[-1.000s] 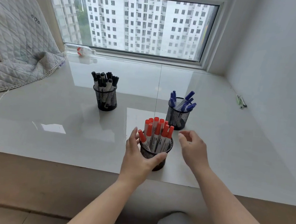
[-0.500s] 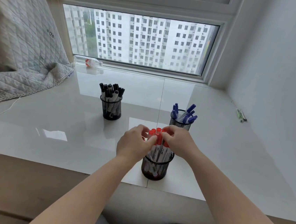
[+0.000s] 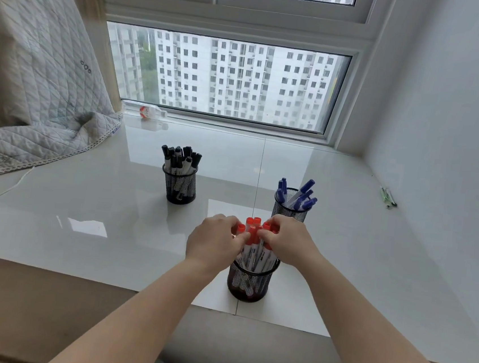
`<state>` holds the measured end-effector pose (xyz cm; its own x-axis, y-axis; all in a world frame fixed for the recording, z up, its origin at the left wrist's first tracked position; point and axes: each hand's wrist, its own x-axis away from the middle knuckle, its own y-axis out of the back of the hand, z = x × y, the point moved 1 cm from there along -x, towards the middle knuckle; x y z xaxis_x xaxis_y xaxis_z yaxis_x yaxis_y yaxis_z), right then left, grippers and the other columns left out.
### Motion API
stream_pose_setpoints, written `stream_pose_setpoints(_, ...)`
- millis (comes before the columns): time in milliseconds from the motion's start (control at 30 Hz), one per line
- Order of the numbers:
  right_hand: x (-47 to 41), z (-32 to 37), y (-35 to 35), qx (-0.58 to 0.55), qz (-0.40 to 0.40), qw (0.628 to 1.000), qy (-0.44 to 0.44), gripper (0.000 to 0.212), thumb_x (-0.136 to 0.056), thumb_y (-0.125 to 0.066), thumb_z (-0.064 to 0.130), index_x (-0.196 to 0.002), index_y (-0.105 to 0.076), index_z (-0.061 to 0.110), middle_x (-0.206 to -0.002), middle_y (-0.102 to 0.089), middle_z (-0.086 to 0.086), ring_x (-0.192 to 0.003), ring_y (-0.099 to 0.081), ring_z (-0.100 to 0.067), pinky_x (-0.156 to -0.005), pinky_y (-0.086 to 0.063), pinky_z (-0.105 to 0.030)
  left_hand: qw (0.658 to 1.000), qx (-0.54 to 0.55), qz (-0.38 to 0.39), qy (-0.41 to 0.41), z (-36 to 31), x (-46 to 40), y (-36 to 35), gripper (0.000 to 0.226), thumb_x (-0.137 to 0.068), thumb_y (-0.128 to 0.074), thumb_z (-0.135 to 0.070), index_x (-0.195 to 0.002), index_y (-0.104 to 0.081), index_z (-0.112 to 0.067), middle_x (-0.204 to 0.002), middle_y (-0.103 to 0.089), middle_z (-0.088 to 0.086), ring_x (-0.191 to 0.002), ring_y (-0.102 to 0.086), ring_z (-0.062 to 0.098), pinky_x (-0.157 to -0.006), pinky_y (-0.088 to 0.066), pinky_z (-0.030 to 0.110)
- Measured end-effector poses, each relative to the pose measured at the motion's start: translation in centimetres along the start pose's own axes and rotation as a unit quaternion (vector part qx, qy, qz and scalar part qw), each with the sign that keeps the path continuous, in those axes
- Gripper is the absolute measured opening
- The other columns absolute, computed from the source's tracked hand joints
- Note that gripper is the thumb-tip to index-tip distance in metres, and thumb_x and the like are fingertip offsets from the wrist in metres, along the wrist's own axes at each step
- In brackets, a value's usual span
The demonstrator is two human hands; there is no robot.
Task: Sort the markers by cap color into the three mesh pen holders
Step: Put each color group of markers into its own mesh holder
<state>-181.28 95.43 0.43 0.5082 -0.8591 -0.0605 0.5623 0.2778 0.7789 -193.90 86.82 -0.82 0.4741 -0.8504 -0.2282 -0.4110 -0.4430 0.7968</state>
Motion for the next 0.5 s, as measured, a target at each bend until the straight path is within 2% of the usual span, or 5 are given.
stream_pose_setpoints(67, 0.0, 0.3, 0.3, -0.021, -0.032, 0.999, 0.006, 0.023, -0.086, -0.062, 0.030, -0.101, -0.065, 0.013, -0.095, -0.066, -0.002, -0.089, -0.061, -0.019, -0.081, -0.050, -0.034, 1.000, -0.002, -0.020, -0.013, -0.2, -0.1, 0.7, 0.025, -0.084, -0.058, -0.048, -0.092, -0.068, -0.027, -0.088, -0.057, -0.007, -0.084, -0.060, 0.015, -0.068, -0.047, 0.029)
stream_pose_setpoints(200, -0.2, 0.6, 2.1, -0.131, -0.151, 0.980, 0.016, 0.019, -0.085, -0.063, 0.033, -0.094, -0.065, 0.015, -0.080, -0.061, 0.007, -0.077, -0.058, -0.011, -0.071, -0.044, -0.024, 0.996, 0.037, -0.066, -0.037, -1.0, -0.6, 2.6, 0.024, -0.083, -0.059, -0.048, -0.090, -0.067, -0.026, -0.074, -0.049, -0.013, -0.074, -0.053, 0.011, -0.063, -0.037, 0.025)
stream_pose_setpoints(300, -0.3, 0.6, 3.4, -0.214, -0.209, 0.954, 0.016, 0.012, -0.086, -0.063, 0.033, -0.087, -0.061, 0.021, -0.076, -0.062, 0.009, -0.075, -0.059, -0.011, -0.072, -0.046, -0.028, 0.987, 0.106, -0.108, -0.046, -1.5, -0.8, 3.8, 0.016, -0.083, -0.063, -0.041, -0.084, -0.068, -0.025, -0.061, -0.051, -0.011, -0.061, -0.050, 0.008, -0.055, -0.036, 0.023)
stream_pose_setpoints(367, -0.1, 0.7, 4.1, -0.284, -0.240, 0.928, 0.025, 0.009, -0.086, -0.063, 0.031, -0.081, -0.060, 0.024, -0.070, -0.062, 0.010, -0.067, -0.059, -0.008, -0.067, -0.047, -0.027, 0.977, 0.156, -0.136, -0.055, -1.7, -0.7, 4.4, 0.012, -0.082, -0.065, -0.037, -0.081, -0.067, -0.026, -0.055, -0.053, -0.010, -0.054, -0.049, 0.004, -0.052, -0.037, 0.021)
stream_pose_setpoints(500, 0.3, 0.7, 4.9, -0.356, -0.280, 0.891, 0.031, 0.016, -0.089, -0.059, 0.029, -0.089, -0.060, 0.013, -0.068, -0.059, 0.000, -0.062, -0.054, -0.014, -0.061, -0.046, -0.029, 0.949, 0.240, -0.198, -0.051, -1.9, -0.6, 5.3, 0.009, -0.083, -0.064, -0.037, -0.080, -0.063, -0.029, -0.059, -0.061, -0.011, -0.050, -0.054, 0.002, -0.050, -0.042, 0.019)
